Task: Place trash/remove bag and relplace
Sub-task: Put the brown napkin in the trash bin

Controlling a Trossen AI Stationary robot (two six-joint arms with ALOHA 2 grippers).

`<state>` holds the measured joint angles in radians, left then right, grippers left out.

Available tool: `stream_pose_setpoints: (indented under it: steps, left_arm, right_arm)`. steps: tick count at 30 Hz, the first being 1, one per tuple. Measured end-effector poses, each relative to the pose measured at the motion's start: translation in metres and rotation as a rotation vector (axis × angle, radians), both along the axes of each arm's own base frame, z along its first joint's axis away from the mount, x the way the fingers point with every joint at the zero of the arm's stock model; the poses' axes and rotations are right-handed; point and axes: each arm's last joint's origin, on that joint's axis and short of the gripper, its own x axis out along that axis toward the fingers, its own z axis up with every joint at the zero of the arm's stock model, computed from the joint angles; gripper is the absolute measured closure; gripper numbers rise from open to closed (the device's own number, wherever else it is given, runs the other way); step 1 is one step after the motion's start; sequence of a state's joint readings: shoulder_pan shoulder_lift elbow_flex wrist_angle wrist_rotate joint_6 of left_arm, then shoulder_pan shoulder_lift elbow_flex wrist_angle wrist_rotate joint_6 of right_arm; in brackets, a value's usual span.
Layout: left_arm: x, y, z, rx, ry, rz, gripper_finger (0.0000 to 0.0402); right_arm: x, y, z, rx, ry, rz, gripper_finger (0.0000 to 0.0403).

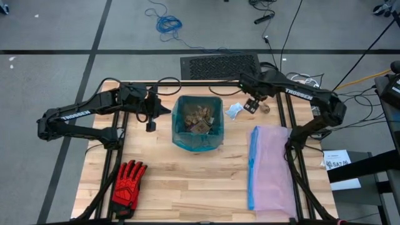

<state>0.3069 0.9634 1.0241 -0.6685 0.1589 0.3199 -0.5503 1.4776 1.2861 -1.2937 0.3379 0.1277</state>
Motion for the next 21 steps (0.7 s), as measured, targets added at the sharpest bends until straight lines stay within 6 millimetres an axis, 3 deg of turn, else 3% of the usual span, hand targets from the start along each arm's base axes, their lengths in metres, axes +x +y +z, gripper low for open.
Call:
stream_pose_setpoints:
  steps: [5, 9, 17, 21]
  left_arm:
    - [0.0, 0.0, 0.0, 0.0, 0.0, 0.0, 0.0402]
    - [0.0, 0.0, 0.0, 0.0, 0.001, 0.0, 0.0402]
    - [0.0, 0.0, 0.0, 0.0, 0.0, 0.001, 0.0402]
    - [0.0, 0.0, 0.0, 0.0, 0.0, 0.001, 0.0402]
  right_arm:
    - [-0.026, -0.019, -0.055, 0.044, 0.063, -0.079, 0.0128]
    - [-0.046, -0.03, -0.087, 0.05, 0.068, -0.139, 0.0128]
    - [-0.071, -0.041, -0.121, 0.062, -0.004, -0.212, 0.0129]
    - [-0.075, -0.044, -0.126, 0.074, -0.048, -0.23, 0.0139]
